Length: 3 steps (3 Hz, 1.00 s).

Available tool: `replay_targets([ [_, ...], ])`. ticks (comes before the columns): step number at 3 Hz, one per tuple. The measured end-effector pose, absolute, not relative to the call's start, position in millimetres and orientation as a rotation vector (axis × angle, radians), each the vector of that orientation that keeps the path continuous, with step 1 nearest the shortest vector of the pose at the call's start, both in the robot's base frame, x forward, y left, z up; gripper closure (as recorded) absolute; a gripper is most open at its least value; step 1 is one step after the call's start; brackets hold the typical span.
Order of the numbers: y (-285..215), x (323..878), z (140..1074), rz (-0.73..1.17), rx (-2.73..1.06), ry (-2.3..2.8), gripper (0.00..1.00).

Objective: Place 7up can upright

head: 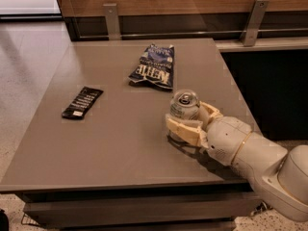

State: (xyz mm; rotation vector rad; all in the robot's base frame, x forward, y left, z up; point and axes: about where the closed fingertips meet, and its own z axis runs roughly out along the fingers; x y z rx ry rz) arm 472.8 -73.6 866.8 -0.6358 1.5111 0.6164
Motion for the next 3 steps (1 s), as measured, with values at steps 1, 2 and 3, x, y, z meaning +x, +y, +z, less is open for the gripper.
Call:
replay_targets([
  [1,-73.5,472.7,866.9,0.616,-0.636,1.511,0.38],
  [2,-73.4,472.7,867.0,0.617,-0.636,1.511,0.14],
  [3,-72.2,472.7,867.4,0.617,-0.638,1.510,0.00],
])
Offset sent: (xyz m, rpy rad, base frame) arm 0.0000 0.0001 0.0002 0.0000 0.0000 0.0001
